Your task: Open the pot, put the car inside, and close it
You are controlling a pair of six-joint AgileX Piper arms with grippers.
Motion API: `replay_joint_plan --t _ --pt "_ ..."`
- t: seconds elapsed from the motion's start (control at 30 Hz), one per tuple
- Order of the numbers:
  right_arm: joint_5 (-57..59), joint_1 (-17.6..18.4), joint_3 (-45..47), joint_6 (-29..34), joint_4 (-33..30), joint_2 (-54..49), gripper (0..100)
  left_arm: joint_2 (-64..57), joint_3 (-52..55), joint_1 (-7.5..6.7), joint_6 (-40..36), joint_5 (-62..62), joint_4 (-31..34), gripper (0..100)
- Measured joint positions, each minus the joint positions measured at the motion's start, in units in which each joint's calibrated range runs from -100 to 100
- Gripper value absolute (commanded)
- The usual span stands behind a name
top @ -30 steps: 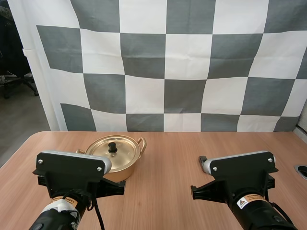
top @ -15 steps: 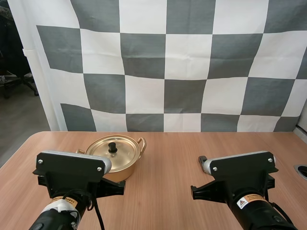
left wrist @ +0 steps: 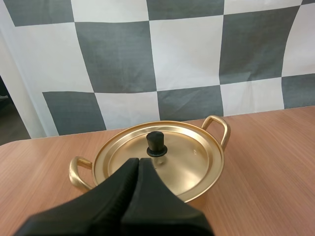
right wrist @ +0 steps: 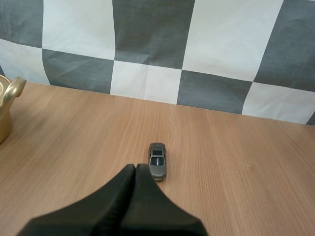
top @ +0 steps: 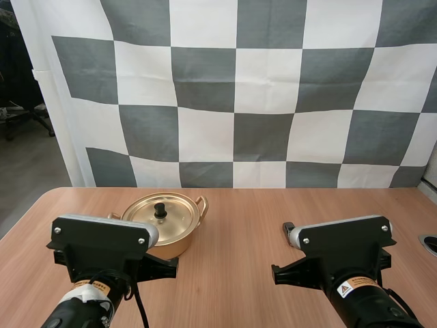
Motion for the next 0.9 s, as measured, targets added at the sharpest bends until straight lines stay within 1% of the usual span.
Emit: replay_joint_plan --t 0.6,0.7,0.77,0.87,0.9 --pt "0.00 0.00 0.00 0.00 0.87 0.00 0 0.00 0.00 0.00 0.00 -1.09 0.00 0" --pt "0.70 0.00 0.00 0.00 0.26 0.00 0 0.00 -0.03 0.00 0.00 -1.34 0.00 0" --pt "3.45 0.00 -1.14 0.00 -0.01 0.00 0 0.00 -1.60 0.00 0.00 -1.18 0.00 0" --pt "8.84 0.00 -7.92 0.00 -0.01 0.00 0 0.00 -5.74 0.00 0.00 -1.40 0.00 0" --pt "8.81 0.00 -8.80 0.00 -0.01 0.00 0 0.00 -7.71 0.00 0.00 -1.40 0.00 0"
